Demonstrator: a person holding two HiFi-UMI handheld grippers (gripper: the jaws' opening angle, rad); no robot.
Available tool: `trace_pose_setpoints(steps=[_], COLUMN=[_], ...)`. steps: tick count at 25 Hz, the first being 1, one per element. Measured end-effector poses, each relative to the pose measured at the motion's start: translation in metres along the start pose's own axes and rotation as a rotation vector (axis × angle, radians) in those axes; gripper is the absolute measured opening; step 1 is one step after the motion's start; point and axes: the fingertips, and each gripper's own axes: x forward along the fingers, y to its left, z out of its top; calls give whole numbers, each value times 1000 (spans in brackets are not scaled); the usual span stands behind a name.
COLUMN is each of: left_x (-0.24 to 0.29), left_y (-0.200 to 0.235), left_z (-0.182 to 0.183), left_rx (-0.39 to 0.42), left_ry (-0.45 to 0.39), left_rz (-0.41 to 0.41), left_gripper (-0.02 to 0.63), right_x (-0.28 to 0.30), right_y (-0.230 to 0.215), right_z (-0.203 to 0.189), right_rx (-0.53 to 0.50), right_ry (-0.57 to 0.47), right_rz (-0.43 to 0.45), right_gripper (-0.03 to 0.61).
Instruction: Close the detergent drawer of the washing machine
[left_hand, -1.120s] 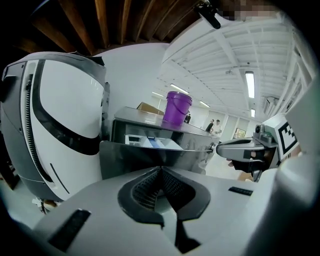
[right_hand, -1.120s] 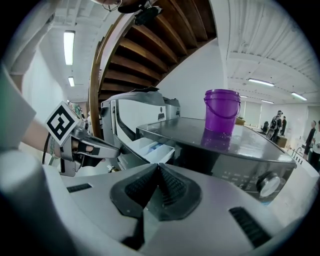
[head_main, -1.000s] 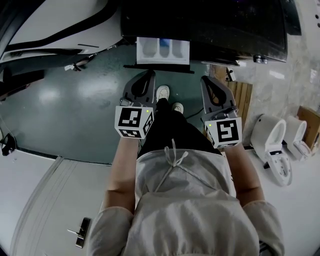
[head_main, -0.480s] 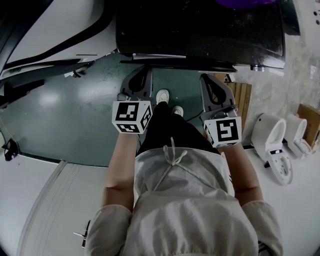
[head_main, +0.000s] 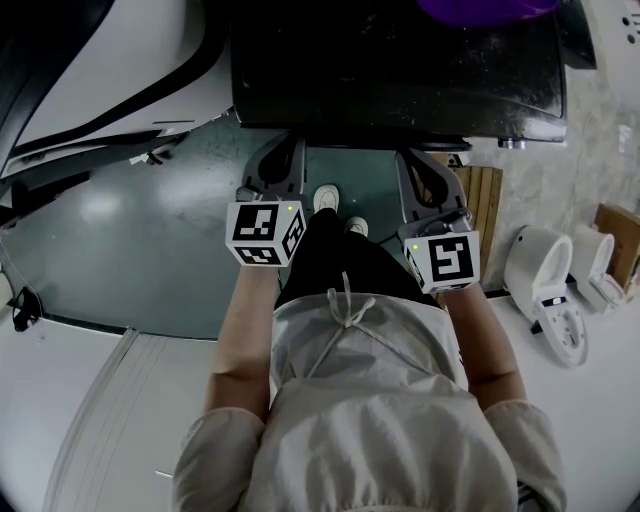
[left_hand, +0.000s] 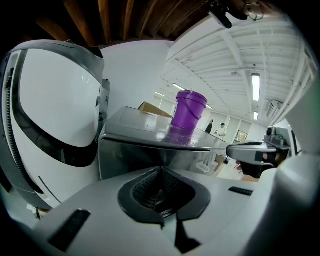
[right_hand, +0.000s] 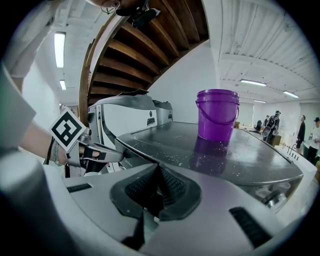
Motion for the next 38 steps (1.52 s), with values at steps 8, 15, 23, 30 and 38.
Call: trace_pose_setpoints(steps=[8,15,23,30,38], left_x=[0,3,5,-9,-57], left_y=[0,2,2,0,-45], left_z=[1,3,3,-1,44], left_rx=[7,-13,-36,-18,145], left_ry=[-14,-52,-36,14,-33], left_rz=[2,59,41,44,-37], left_gripper=[18,18,18,18,18], right_x=[0,-1,-7,-17,-44], right_y=[-1,-2,-1,-1,0], right_z=[0,-8,-9,3,50], right_rx=[16,21,26,26,1], right_ry=[23,74,63,18,-69], right_rz=[-15,-26,-34,-26,-21], right_gripper=[5,5,5,5,5])
